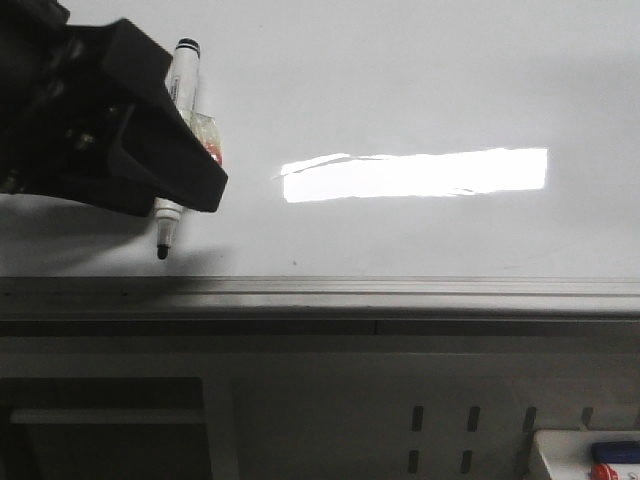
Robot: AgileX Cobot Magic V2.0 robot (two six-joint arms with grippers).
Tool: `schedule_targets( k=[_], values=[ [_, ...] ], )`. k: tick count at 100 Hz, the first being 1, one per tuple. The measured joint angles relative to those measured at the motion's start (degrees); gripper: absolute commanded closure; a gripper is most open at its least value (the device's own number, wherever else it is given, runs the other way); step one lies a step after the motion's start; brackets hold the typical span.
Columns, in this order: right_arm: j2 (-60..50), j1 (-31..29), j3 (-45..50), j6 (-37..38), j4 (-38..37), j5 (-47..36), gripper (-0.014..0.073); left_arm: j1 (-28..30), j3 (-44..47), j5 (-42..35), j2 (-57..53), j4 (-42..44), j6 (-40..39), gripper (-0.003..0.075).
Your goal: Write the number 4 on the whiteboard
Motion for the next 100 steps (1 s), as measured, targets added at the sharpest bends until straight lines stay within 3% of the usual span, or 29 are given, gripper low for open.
schedule_targets(
  k=[11,29,55,67,81,100],
  values=[
    [0.0,0.0,0.0,0.0,0.0,0.0,0.0156,0.0,0.0,-1.9,2.1,-0.4,-0.1,0.0468],
    [0.5,2.6,-0.8,-3.1,0.0,-0.1,0.0156,0.0,-0.1,-2.3,3.7,-0.8,-0.1,0.0742],
    [8.9,12.3,-10.2,-14.0,0.0,2.2,0.0156,-0.9,-1.4,-0.2,1.2,0.1,1.4,0.0741],
    [15.7,19.6,-15.2,-20.7,0.0,4.9,0.0156,-4.0,-4.3,6.5,-3.3,4.4,13.0,0.0741],
    [24.4,28.6,-19.6,-23.2,-2.5,6.7,0.0156,-9.3,-7.1,17.0,-8.4,13.4,27.2,0.0741],
    [33.5,37.7,-22.9,-23.6,-4.8,6.2,0.0156,-13.4,-7.3,22.3,-13.0,24.0,32.0,0.0741]
  ],
)
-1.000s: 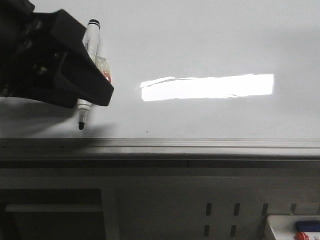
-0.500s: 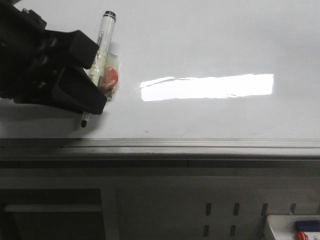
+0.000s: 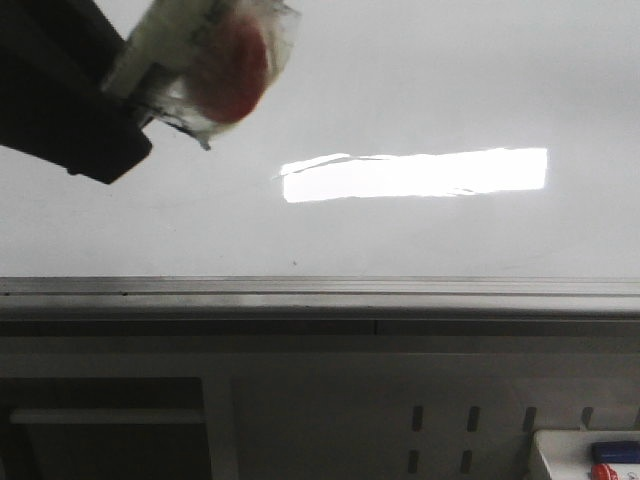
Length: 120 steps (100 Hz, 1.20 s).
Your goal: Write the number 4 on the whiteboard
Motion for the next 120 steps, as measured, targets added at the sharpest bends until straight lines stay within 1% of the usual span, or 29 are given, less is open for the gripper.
schedule_targets(
  k=[11,23,33,59,79,96,103,115,118,120],
  values=[
    [3.1,3.8,-1.2,-0.1,-0.1,-3.3,0.0156,-0.3,0.0,0.3,-1.2,1.2,0.3,0.0741],
    [5.5,5.9,-1.5,-0.2,-0.1,-6.2,0.0156,-0.3,0.0,0.4,-1.5,1.5,0.5,0.0741],
    [7.5,6.7,-1.5,-0.2,0.9,-7.0,0.0156,-0.3,0.0,0.4,-1.5,1.5,0.5,0.0741],
    [11.0,6.8,-1.5,-0.2,7.3,-11.6,0.0169,-0.3,0.0,0.5,-1.5,1.6,0.5,0.0741],
    [13.8,6.9,-1.5,-0.3,8.2,-13.0,0.0314,-0.3,0.0,1.2,-1.5,2.3,0.5,0.0741],
    [15.2,6.9,-1.8,-0.3,8.2,-13.2,0.0396,-0.3,0.1,2.8,-1.5,3.2,0.3,0.0741],
    [15.2,6.9,-1.8,-0.3,8.0,-13.4,0.0465,-0.3,0.1,3.2,-1.5,3.2,-0.2,0.0741],
    [15.2,6.8,-1.8,-0.5,7.1,-13.9,0.0636,-0.3,0.1,3.9,-1.5,2.7,-1.3,0.0741],
    [15.2,6.8,-1.8,-0.6,7.1,-13.9,0.0666,-0.3,0.1,3.9,-1.5,2.4,-1.4,0.074],
    [15.2,6.8,-1.8,-0.7,7.0,-13.9,0.0663,-0.3,0.1,3.9,-1.5,2.4,-1.6,0.074]
  ],
)
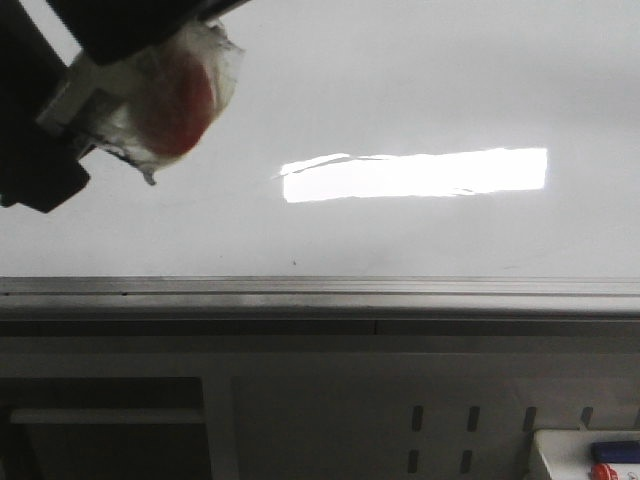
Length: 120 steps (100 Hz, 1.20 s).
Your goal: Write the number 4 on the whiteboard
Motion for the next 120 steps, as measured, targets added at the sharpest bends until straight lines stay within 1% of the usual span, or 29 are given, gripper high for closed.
schedule_targets(
  k=[8,15,22,27,29,32,39,44,52,65,76,83,90,97,107,116,120],
  values=[
    [0.0,0.0,0.0,0.0,0.0,0.1,0.0654,0.0,0.1,0.1,0.0,-0.3,-0.1,0.0734],
    [0.0,0.0,0.0,-0.1,0.0,0.1,0.0654,0.0,0.1,0.0,0.0,-0.3,-0.6,0.0677],
    [0.0,0.0,0.0,-0.1,0.0,0.1,0.0654,0.0,0.2,-0.1,-0.3,-0.3,-1.4,0.0552],
    [0.0,0.0,-0.1,-0.1,0.2,0.1,0.0654,0.0,0.3,-0.4,-0.8,-0.3,-1.7,0.0424],
    [0.0,0.0,-0.1,-0.1,0.2,0.1,0.0654,0.0,0.3,-0.9,-1.1,-0.5,-2.0,0.0392],
    [0.0,0.0,-0.1,-0.1,0.2,0.1,0.0654,0.0,0.2,-1.9,-1.6,-0.9,-2.5,0.0317],
    [0.0,0.0,-0.1,-0.1,-0.4,0.7,0.0654,0.0,0.0,-3.9,-3.3,-1.6,-4.2,0.0218],
    [-0.2,0.0,-0.1,-0.1,-1.1,0.9,0.0654,0.0,-0.1,-4.6,-5.2,-1.6,-5.6,0.0199],
    [-1.1,-0.1,-0.1,0.0,-2.4,1.1,0.0654,0.0,-0.1,-5.2,-8.3,-1.6,-8.6,0.0216],
    [-3.7,-2.1,0.0,0.3,-2.6,1.4,0.0651,1.1,0.9,-5.5,-15.4,0.6,-17.2,0.0288],
    [-6.3,-5.9,1.3,0.4,-2.7,1.4,0.0649,3.4,4.4,-6.6,-22.6,3.9,-24.4,0.0325],
    [-8.0,-8.5,3.0,0.4,-2.9,1.4,0.0649,4.9,7.5,-7.7,-27.9,4.8,-27.7,0.0349],
    [-9.5,-10.8,5.3,0.5,-2.9,1.2,0.0649,6.4,10.9,-9.0,-33.0,5.0,-30.1,0.039],
    [-10.8,-12.5,7.7,0.5,-3.0,-0.1,0.0649,7.7,14.3,-10.1,-37.7,5.1,-31.6,0.0454],
    [-11.9,-13.5,10.7,0.5,-3.0,-3.3,0.0649,8.9,18.7,-10.7,-42.9,5.3,-32.8,0.0581],
    [-12.0,-13.7,11.8,0.5,-3.0,-6.4,0.0649,9.3,22.2,-10.9,-45.3,4.8,-33.1,0.0682],
    [-12.0,-13.7,11.9,0.5,-3.0,-7.9,0.0649,9.3,23.4,-10.9,-45.8,4.0,-33.3,0.0712]
  ],
)
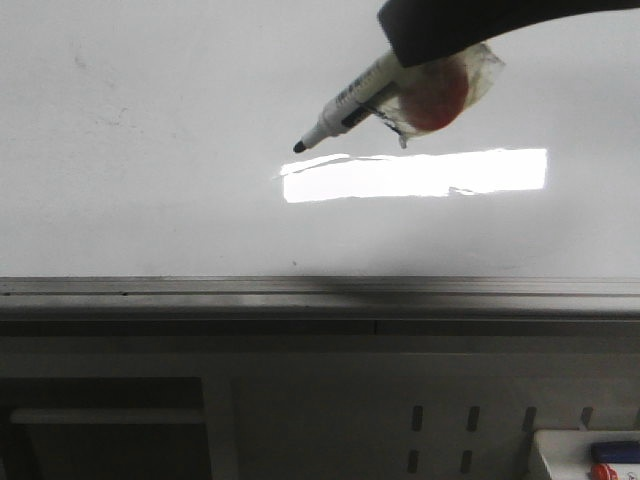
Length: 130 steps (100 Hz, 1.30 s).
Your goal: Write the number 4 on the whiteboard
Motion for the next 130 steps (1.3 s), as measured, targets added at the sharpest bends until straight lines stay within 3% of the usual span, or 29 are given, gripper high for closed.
schedule_targets(
  k=[5,34,87,130],
  values=[
    [0.0,0.0,0.0,0.0,0.0,-1.8,0.0649,0.0,1.0,0.0,-0.2,-1.3,0.0,0.074],
    [1.7,0.0,0.0,0.0,0.3,-14.7,0.0649,0.0,2.1,-3.5,-0.2,-5.2,-0.2,0.074],
    [12.8,0.0,0.0,0.1,0.6,-16.7,0.0648,0.0,2.1,-4.3,-0.2,-8.8,-0.2,0.074],
    [13.4,0.1,0.0,0.1,0.7,-18.8,0.0648,0.0,2.1,-4.3,-0.2,-10.2,-0.2,0.074]
  ],
)
